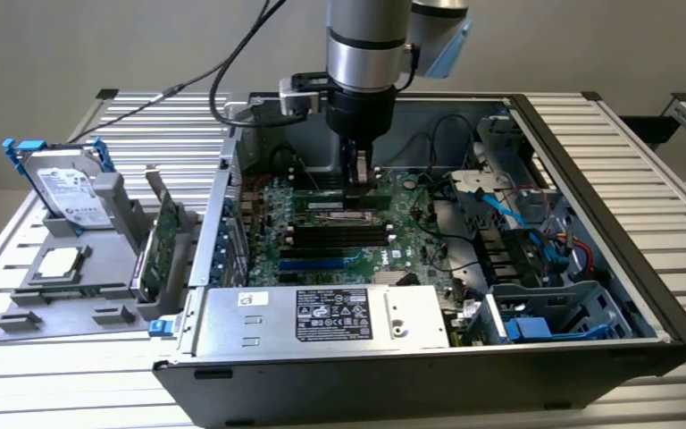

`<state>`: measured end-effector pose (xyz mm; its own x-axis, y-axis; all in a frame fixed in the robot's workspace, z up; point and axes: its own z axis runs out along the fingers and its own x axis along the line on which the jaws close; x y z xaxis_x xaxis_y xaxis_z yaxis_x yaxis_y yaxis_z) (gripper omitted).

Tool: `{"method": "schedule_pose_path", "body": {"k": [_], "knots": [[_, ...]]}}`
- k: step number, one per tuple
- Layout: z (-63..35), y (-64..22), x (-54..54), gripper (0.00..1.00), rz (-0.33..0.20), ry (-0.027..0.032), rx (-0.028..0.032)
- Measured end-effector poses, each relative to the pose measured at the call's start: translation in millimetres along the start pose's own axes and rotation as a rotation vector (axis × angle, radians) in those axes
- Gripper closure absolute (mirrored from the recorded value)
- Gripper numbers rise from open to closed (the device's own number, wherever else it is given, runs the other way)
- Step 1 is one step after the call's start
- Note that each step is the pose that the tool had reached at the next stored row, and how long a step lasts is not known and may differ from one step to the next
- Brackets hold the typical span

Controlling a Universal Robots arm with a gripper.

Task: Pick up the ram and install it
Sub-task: 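Insert the ram into the slot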

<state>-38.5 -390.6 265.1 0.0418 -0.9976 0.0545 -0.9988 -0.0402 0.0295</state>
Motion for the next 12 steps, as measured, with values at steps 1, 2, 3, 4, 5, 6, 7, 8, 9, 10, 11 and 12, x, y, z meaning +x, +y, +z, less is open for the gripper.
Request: {"method": "schedule_pose_path", "body": {"k": [1, 2, 3, 4, 5, 6, 7, 8, 9, 10, 11, 12], "knots": [[1.8, -0.1, 0.3, 0.86, 0.000, 0.0000, 0.0000], [3.7, -0.1, 0.5, 0.86, 0.000, 0.0000, 0.0000], [5.5, -0.2, 0.8, 0.86, 0.000, 0.0002, -0.0001], [7.3, -0.3, 1.1, 0.86, 0.000, 0.0001, -0.0001], [9.1, -0.4, 1.3, 0.86, 0.000, 0.0001, -0.0001], [11.0, -0.5, 1.6, 0.86, 0.000, 0.0000, 0.0000], [12.9, -0.5, 2.0, 0.86, 0.000, 0.0000, 0.0000], [14.7, -0.6, 2.4, 0.86, -0.001, 0.0001, 0.0000], [16.5, -0.6, 2.9, 0.86, -0.001, 0.0001, 0.0000], [18.3, -0.6, 3.5, 0.86, -0.001, 0.0001, 0.0000], [20.3, -0.6, 4.1, 0.86, -0.001, 0.0001, 0.0001], [22.1, -0.7, 4.7, 0.86, -0.001, 0.0001, 0.0000]]}}
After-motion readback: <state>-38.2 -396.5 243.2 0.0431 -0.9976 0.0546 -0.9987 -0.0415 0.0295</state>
